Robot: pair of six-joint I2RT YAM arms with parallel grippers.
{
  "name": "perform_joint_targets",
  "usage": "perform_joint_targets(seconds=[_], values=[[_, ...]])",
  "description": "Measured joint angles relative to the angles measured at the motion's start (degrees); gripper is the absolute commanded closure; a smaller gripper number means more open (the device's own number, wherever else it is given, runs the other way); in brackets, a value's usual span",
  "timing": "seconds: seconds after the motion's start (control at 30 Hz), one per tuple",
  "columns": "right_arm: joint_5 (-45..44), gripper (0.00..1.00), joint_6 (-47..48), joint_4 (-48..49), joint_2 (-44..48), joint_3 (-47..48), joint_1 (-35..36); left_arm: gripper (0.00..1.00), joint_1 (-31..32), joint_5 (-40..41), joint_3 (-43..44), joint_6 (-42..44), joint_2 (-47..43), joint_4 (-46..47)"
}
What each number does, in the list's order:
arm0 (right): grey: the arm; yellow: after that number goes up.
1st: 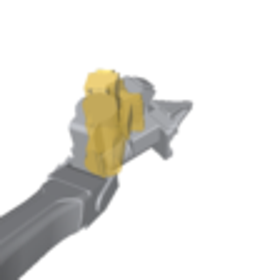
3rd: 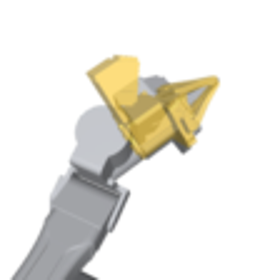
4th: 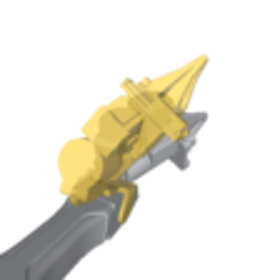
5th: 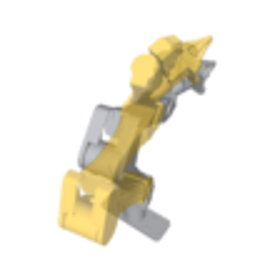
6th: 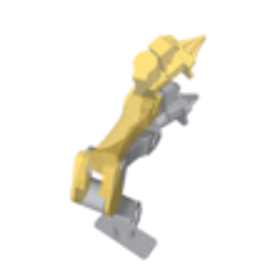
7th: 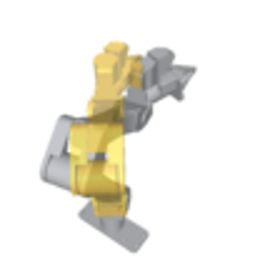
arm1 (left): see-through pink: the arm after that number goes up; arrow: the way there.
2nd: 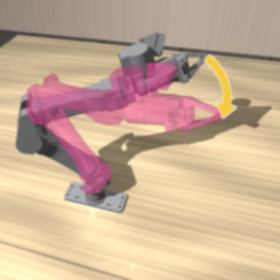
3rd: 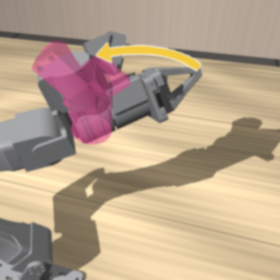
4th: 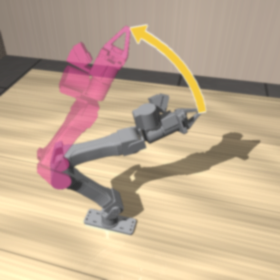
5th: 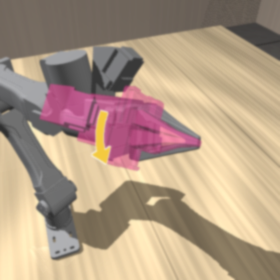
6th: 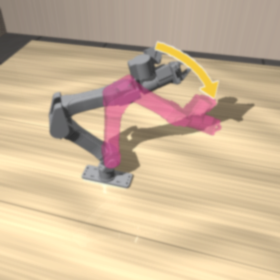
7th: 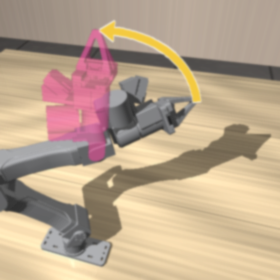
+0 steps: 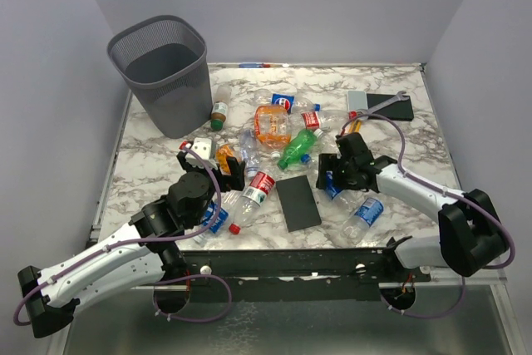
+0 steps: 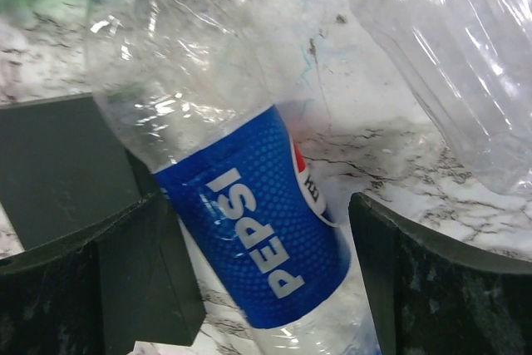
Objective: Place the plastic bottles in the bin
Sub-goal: Pick up the plastic bottle at the center of the board.
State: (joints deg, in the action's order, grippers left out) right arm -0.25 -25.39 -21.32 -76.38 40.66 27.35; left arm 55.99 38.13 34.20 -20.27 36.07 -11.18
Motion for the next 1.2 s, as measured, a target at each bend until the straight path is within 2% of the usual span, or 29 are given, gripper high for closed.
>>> perform_joint_targets(seconds=[0.17, 0.47, 0.6, 0.83, 0.97, 1.2], values=[[-2.34, 0.15, 0.04, -1.75, -1.95, 0.13, 0.35, 0.01, 0.0, -0.22, -0.07, 0.0, -0.13, 0.07], [-2.71, 0.42, 0.44, -2.08, -3.45, 2.21, 0.46, 0.01, 0.02, -0.24, -0.22, 0.02, -0.15, 0.39], [-2.49, 0.47, 0.46, -2.4, -1.9, 2.86, 0.72, 0.01, 0.02, -0.26, -0.42, 0.0, -0.96, 0.39], [1.42, 0.5, 0.28, -3.76, 10.56, 7.04, 0.72, 0.01, 0.02, -0.22, -1.36, -1.99, -5.62, 0.66], [4.42, 0.5, -1.01, -0.9, 18.99, 8.46, 0.72, 0.01, 0.0, -1.95, -1.36, -5.07, -7.28, 2.05], [9.4, 0.49, -8.94, 16.26, 33.29, 0.39, 0.72, 0.01, 0.02, -16.59, -0.94, -11.08, -1.92, 9.62]])
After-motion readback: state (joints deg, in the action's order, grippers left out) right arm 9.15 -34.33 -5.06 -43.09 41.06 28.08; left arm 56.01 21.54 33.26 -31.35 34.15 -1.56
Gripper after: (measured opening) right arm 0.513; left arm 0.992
